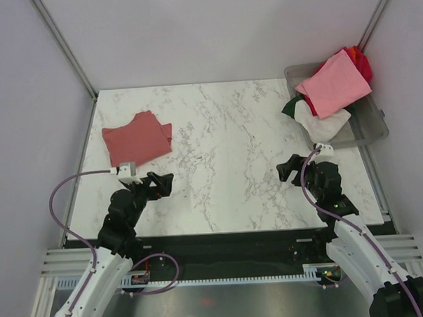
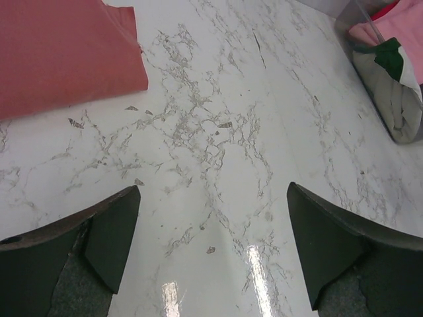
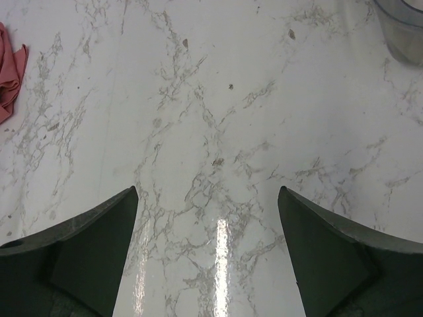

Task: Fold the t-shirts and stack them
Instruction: Reset both grippers

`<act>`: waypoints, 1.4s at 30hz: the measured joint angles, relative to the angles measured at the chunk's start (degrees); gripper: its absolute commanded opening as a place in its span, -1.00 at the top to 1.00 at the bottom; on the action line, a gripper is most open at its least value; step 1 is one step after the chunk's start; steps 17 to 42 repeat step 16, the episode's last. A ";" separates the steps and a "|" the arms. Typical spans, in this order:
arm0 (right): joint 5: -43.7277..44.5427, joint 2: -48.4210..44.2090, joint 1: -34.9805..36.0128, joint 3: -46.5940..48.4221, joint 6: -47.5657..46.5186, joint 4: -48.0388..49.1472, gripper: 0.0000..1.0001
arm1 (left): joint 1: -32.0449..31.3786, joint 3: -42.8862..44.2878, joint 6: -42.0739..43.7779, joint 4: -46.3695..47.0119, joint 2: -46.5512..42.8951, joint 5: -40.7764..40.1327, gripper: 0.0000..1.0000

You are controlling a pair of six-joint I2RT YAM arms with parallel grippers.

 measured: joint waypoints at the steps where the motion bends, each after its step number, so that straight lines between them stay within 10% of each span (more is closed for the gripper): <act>1: -0.11 0.39 0.00 0.00 0.00 0.15 -0.90 | 0.00 0.00 0.15 0.37 0.13 0.00 -0.99; 42: -0.11 -0.90 0.00 -0.66 -0.04 0.26 -0.93 | 0.00 0.00 0.57 0.83 2.71 0.07 -0.99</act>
